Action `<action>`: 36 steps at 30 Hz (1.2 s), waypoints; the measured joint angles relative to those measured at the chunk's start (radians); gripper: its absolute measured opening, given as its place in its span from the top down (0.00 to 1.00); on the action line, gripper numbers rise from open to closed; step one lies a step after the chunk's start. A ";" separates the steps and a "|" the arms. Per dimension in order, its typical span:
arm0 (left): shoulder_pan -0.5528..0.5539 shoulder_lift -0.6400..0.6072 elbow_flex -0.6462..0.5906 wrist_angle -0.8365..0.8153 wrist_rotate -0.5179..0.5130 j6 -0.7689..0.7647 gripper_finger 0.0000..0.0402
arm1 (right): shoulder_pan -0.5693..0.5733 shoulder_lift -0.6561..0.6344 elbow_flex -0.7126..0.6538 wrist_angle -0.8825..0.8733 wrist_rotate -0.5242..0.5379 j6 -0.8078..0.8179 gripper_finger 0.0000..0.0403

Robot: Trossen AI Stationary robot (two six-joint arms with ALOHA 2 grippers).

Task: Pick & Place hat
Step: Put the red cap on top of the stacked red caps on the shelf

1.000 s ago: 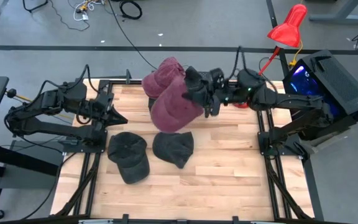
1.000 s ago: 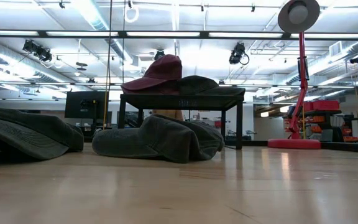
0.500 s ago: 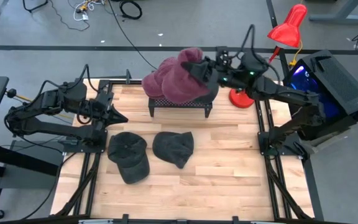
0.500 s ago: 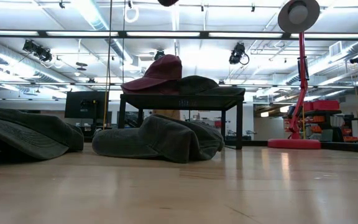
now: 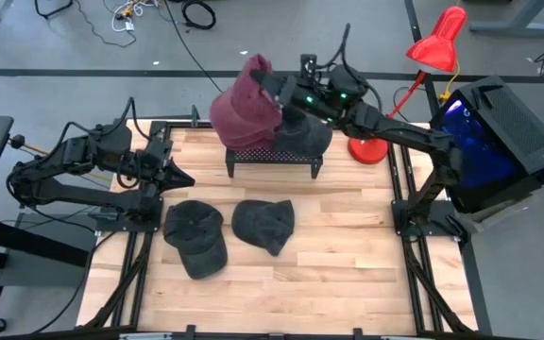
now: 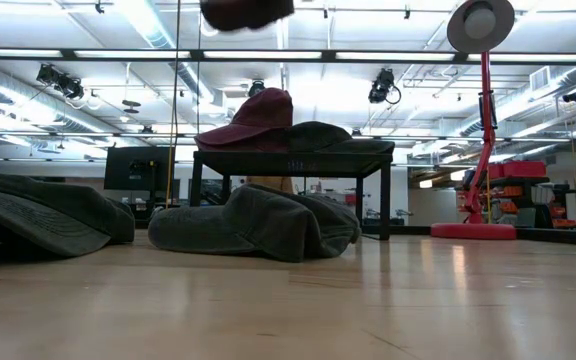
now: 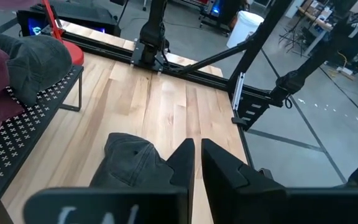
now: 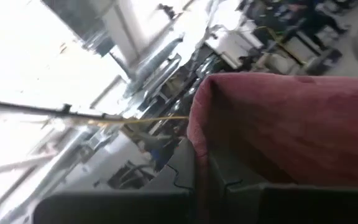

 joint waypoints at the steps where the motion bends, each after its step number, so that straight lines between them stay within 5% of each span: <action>1: 0.000 0.000 0.000 0.000 0.000 0.000 0.92 | -0.010 0.013 0.000 0.008 0.003 0.018 0.99; 17: 0.000 0.000 0.000 -0.001 -0.037 0.006 0.93 | -0.106 0.150 0.000 0.124 0.006 0.223 0.99; 36: 0.000 0.000 0.000 -0.002 -0.037 0.006 0.93 | -0.130 0.209 -0.001 0.119 -0.028 0.279 0.99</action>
